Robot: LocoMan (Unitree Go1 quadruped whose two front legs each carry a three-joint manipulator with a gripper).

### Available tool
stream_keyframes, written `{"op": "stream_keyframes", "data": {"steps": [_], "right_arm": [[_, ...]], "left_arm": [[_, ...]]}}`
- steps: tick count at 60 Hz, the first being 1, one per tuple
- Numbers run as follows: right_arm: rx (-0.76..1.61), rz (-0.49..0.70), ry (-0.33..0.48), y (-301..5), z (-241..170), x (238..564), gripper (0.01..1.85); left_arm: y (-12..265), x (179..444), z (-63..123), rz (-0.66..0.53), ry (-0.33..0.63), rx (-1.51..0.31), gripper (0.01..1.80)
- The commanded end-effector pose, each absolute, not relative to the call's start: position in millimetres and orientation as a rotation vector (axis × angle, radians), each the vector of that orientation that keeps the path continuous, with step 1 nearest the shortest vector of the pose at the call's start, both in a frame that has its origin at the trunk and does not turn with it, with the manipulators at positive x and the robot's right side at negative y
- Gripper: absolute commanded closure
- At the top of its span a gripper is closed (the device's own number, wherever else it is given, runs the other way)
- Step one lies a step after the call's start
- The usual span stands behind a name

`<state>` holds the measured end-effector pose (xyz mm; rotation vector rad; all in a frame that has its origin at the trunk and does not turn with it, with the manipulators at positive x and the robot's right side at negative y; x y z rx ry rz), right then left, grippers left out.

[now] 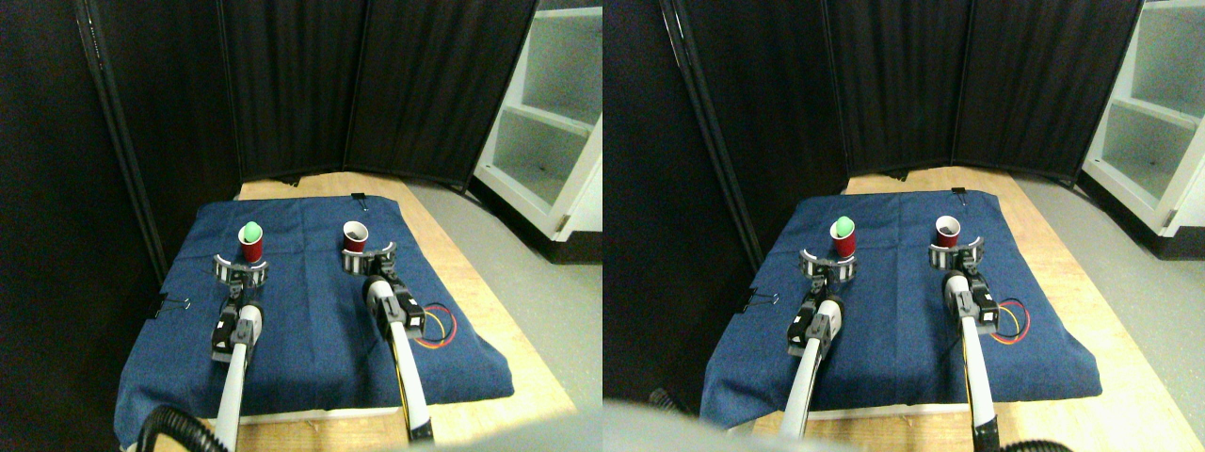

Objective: Pour (bimanual)

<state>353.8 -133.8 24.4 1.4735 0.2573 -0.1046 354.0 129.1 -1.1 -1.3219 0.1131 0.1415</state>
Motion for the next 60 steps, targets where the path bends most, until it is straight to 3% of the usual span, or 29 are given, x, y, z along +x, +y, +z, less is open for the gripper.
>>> {"op": "stream_keyframes", "data": {"steps": [1, 19, 31, 41, 50, 60], "right_arm": [[1.475, -0.075, 0.206, -136.4, 36.2, 349.2, 0.70], [1.465, 0.017, 0.189, -141.0, 47.1, 341.3, 0.71], [1.459, 0.011, 0.181, -138.4, 52.3, 344.5, 0.72], [1.457, 0.014, 0.176, -135.2, 55.9, 347.7, 0.73], [1.454, 0.035, 0.160, -132.8, 59.5, 352.0, 0.74], [1.452, 0.050, 0.155, -131.2, 59.8, 356.0, 0.76]], "left_arm": [[133.4, 354.8, 15.5, 0.089, 0.046, -1.337, 0.60], [132.4, 354.8, 39.1, 0.027, -0.030, -1.366, 0.66], [130.6, 356.7, 49.7, 0.008, -0.052, -1.381, 0.70], [131.5, 361.1, 49.4, 0.038, -0.107, -1.336, 0.66], [126.0, 364.2, 44.5, 0.141, -0.241, -1.338, 0.93], [123.7, 366.6, 42.7, 0.146, -0.258, -1.331, 0.97]]}}
